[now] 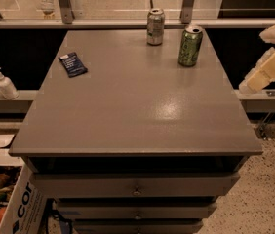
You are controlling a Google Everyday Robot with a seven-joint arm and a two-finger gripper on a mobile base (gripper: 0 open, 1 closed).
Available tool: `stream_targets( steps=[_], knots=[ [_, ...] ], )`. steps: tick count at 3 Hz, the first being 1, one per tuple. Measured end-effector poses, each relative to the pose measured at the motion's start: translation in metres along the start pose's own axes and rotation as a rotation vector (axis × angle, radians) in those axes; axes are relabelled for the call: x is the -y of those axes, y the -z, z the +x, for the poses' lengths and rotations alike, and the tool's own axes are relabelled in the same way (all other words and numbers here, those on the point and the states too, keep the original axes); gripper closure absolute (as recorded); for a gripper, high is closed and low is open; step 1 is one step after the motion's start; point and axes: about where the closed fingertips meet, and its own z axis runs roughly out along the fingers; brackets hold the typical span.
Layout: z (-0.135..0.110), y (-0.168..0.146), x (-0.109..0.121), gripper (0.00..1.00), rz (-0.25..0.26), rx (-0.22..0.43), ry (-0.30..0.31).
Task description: Move green can near rxbar blueberry
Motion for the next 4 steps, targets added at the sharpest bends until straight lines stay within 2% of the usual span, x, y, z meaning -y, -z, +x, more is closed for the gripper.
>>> stream_targets(
  steps=[1, 2, 3, 4],
  knots=[
    [0.005, -0.029, -0.005, 0.00, -0.058, 0.109, -0.088],
    [0.009, -0.063, 0.007, 0.00, -0.038, 0.240, -0.143],
    [0.003, -0.089, 0.034, 0.00, 0.040, 0.352, -0.153],
    [0.004, -0.089, 0.033, 0.00, 0.038, 0.351, -0.153]
  ],
)
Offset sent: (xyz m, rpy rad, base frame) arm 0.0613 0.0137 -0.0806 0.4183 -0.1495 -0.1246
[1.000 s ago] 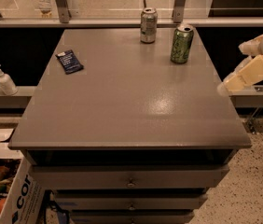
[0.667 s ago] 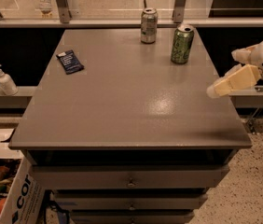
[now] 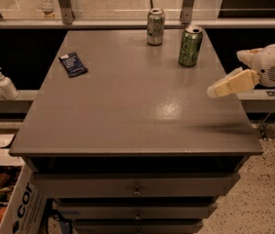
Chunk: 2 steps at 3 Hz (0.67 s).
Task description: Move green can near rxbar blueberry
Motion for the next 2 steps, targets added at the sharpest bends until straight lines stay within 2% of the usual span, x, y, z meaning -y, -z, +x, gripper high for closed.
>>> stream_targets(
  steps=[1, 2],
  knots=[
    [0.001, -0.005, -0.002, 0.00, -0.007, 0.015, -0.002],
    [-0.006, -0.027, 0.006, 0.00, 0.003, 0.078, 0.028]
  ],
)
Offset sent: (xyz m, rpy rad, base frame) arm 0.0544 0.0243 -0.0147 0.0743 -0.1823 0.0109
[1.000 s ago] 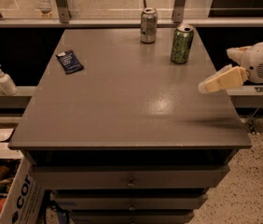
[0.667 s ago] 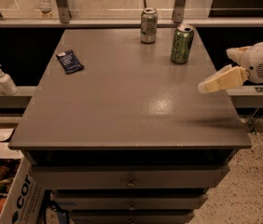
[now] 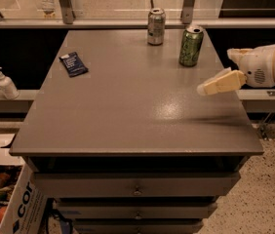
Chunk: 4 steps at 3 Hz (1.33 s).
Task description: Move green can near rxbar blueberry
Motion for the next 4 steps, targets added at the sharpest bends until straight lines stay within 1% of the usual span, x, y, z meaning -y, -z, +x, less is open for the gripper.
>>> stream_targets(
  steps=[1, 2, 3, 4],
  knots=[
    [-0.006, -0.027, 0.026, 0.00, 0.046, 0.080, 0.029],
    [-0.010, -0.056, 0.055, 0.00, 0.083, 0.131, 0.022],
    [-0.015, -0.086, 0.078, 0.00, 0.101, 0.182, -0.020],
    [-0.025, -0.112, 0.091, 0.00, 0.101, 0.232, -0.063]
  ],
)
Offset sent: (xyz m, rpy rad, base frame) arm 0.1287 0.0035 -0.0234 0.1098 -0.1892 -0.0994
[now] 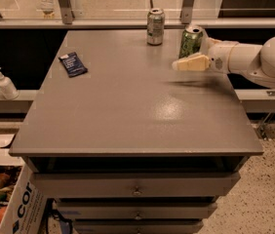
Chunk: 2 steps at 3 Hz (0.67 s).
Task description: Move green can near rxbar blueberry
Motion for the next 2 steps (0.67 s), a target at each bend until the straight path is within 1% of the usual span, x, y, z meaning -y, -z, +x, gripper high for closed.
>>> stream_targets(
  steps=[1, 2],
  knots=[
    [-0.006, -0.022, 0.003, 0.00, -0.010, 0.048, -0.040],
    [-0.015, -0.034, 0.001, 0.18, -0.026, 0.090, -0.059]
  ],
)
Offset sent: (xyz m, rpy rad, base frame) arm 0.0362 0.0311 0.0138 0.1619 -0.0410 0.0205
